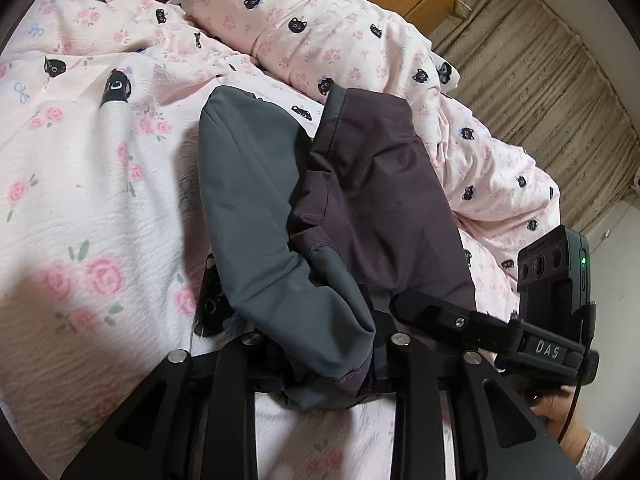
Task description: Fold clothes
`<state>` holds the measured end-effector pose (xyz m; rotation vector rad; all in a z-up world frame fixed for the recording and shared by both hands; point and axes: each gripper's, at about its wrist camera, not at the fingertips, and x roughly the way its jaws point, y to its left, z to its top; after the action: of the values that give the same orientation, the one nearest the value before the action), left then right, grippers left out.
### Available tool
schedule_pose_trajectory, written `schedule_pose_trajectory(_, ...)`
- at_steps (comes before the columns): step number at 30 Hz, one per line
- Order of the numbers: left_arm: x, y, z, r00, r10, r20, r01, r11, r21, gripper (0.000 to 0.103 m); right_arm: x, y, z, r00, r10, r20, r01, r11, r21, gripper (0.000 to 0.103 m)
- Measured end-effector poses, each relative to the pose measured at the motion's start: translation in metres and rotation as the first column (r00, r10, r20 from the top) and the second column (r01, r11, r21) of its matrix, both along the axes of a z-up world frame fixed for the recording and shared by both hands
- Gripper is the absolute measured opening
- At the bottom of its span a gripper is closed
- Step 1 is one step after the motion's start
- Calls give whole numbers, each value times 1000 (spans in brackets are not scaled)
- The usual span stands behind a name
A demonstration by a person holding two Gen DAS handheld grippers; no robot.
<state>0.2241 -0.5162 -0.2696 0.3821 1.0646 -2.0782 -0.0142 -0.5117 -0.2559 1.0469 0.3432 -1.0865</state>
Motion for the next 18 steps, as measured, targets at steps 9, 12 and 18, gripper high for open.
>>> schedule_pose_trajectory(9, 8, 37, 24, 992, 30, 122, -19, 995, -97, 53, -7, 36, 27, 996, -13, -88, 14, 1000, 2, 74)
schedule_pose_trajectory(12, 18, 50, 37, 984, 85, 158, -64, 989, -137, 59, -7, 50, 39, 992, -15, -124, 13, 1000, -20, 75)
schedule_pose_trajectory(18, 27, 67, 64, 977, 131, 166, -101, 978, -180, 59, -4, 69, 63, 977, -44, -206, 26, 995, -91, 75)
